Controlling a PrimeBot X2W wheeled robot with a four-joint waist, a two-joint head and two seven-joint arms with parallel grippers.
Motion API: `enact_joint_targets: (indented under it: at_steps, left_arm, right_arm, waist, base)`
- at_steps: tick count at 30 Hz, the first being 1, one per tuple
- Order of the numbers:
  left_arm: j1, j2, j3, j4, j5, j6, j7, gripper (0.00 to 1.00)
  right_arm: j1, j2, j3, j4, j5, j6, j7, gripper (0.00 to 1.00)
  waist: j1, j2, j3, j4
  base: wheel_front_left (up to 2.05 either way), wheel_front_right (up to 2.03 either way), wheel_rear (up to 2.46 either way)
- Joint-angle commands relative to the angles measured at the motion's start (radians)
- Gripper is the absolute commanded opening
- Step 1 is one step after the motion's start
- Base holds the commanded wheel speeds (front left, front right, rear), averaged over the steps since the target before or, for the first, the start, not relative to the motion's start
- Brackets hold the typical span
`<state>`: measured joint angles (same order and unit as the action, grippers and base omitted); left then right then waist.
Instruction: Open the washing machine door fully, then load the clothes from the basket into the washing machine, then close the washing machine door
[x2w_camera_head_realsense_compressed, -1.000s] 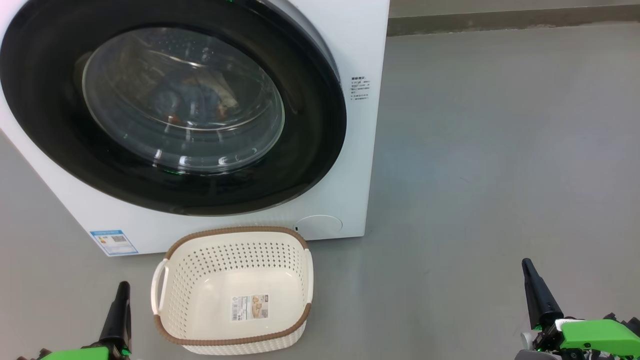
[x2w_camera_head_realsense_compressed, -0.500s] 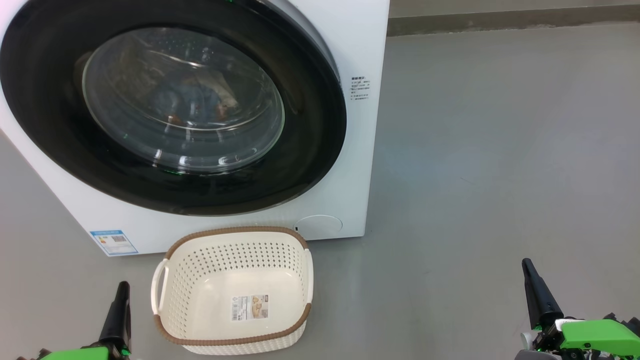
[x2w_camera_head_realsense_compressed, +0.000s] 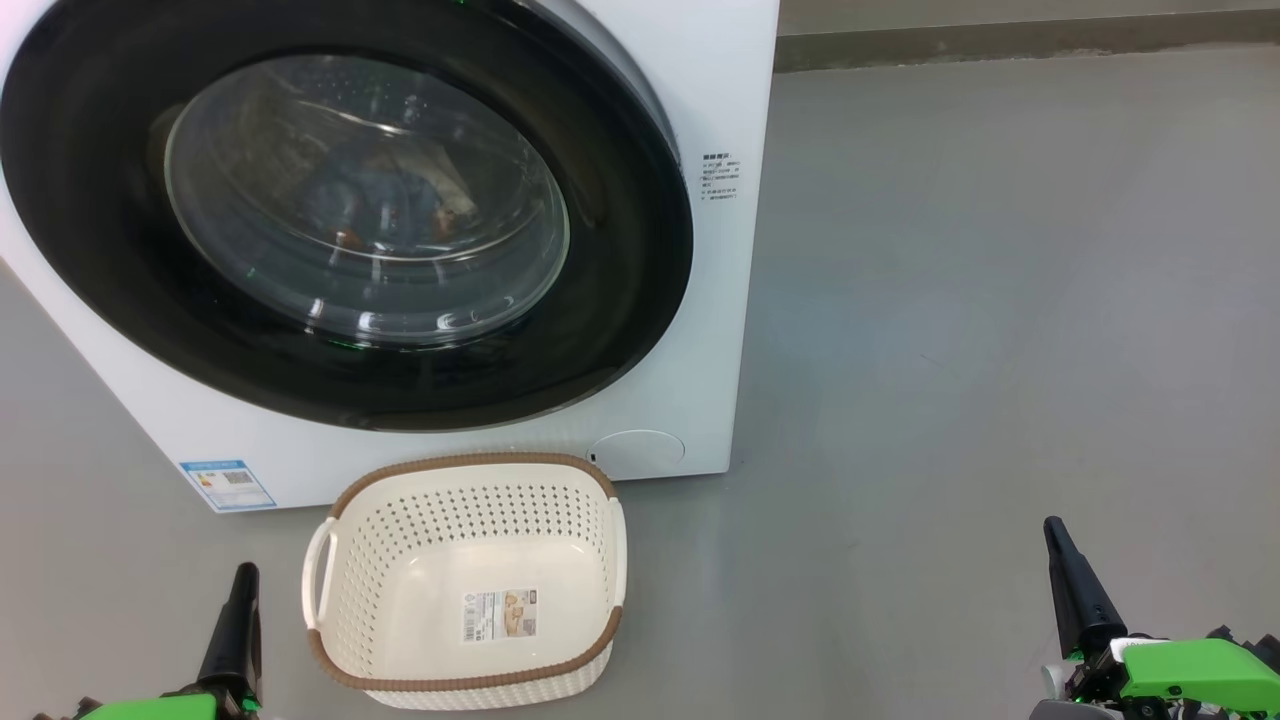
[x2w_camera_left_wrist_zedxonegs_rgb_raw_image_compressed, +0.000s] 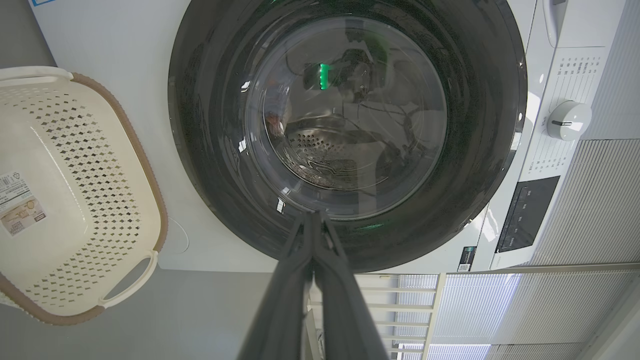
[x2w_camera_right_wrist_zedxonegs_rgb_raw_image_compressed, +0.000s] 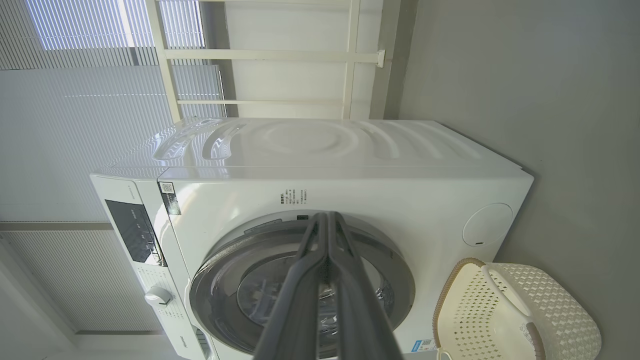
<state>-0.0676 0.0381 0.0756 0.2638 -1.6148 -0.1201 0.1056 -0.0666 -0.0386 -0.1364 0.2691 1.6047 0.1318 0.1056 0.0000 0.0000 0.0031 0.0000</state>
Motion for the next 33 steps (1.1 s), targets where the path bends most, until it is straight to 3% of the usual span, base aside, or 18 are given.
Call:
enact_joint_targets:
  at_steps: [1, 33]
  left_arm:
    - [-0.04, 0.015, 0.035, -0.019, 0.003, -0.011, 0.005, 0.0]
    - [-0.04, 0.014, 0.037, -0.019, 0.005, -0.011, 0.006, 0.0]
  right_arm:
    - [-0.041, -0.012, 0.023, -0.024, 0.004, -0.001, 0.008, 0.0]
    - [-0.041, -0.012, 0.023, -0.024, 0.004, -0.001, 0.008, 0.0]
  waist:
    - [0.0, 0.0, 0.0, 0.0]
    - [0.0, 0.0, 0.0, 0.0]
  base:
    - [0.0, 0.0, 0.0]
    - [0.0, 0.0, 0.0]
